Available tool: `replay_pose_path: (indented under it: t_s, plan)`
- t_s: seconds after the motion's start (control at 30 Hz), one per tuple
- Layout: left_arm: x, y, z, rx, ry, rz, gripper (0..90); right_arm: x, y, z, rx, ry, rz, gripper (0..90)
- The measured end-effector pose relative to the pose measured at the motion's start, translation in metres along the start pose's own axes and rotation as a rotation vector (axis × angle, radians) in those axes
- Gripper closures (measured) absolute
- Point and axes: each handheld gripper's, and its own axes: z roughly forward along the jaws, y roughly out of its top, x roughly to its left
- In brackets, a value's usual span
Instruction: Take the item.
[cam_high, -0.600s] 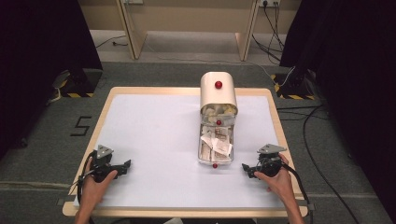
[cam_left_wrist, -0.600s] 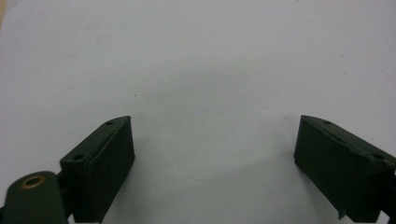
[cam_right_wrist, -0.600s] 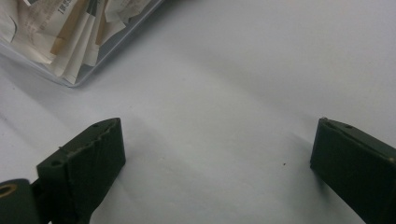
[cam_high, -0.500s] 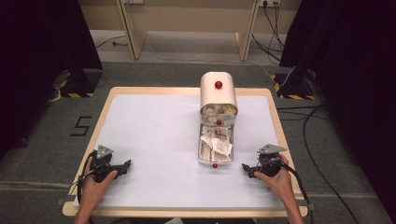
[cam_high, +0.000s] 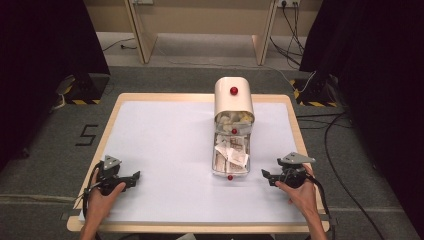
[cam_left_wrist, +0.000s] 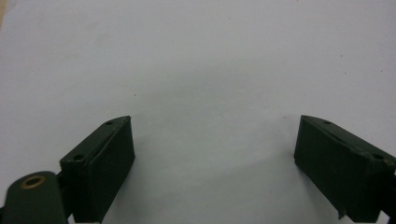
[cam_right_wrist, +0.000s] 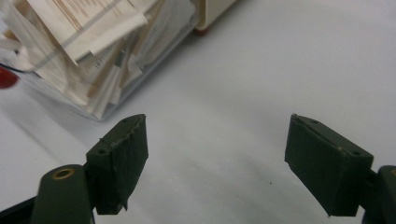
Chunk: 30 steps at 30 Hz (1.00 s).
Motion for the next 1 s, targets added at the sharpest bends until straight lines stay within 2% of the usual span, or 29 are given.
replay_pose_path:
  t_s: [0.13,0.17,0.43,0.63,0.73,0.8,0.87,0.97,1.0]
  plan:
    - [0.000,0.000,0.000,0.000,0.000,0.000,11.3,0.002,0.004,-0.007,-0.032,0.002,-0.013,24.7]
    - [0.000,0.000,0.000,0.000,0.000,0.000,11.3,0.004,0.007,-0.012,-0.053,0.005,-0.013,26.9]
    - [0.000,0.000,0.000,-0.001,0.000,-0.001,11.3,0.013,0.019,-0.025,-0.106,0.025,-0.049,32.6]
    - [0.000,0.000,0.000,-0.001,-0.001,-0.001,11.3,0.029,0.035,-0.037,-0.159,0.063,-0.086,39.2]
    - [0.000,0.000,0.000,-0.001,-0.001,-0.001,11.3,0.035,0.040,-0.037,-0.167,0.073,-0.097,42.2]
    - [0.000,0.000,0.000,0.000,-0.001,-0.002,11.3,0.045,0.047,-0.037,-0.174,0.094,-0.134,45.5]
    - [0.000,0.000,0.000,-0.001,-0.001,-0.002,11.3,0.048,0.049,-0.037,-0.175,0.097,-0.143,46.1]
    - [0.000,0.000,0.000,0.000,0.000,-0.001,11.3,0.060,0.055,-0.032,-0.159,0.130,-0.199,49.1]
    - [0.000,0.000,0.000,0.000,0.000,-0.001,11.3,0.060,0.055,-0.032,-0.159,0.130,-0.199,49.1]
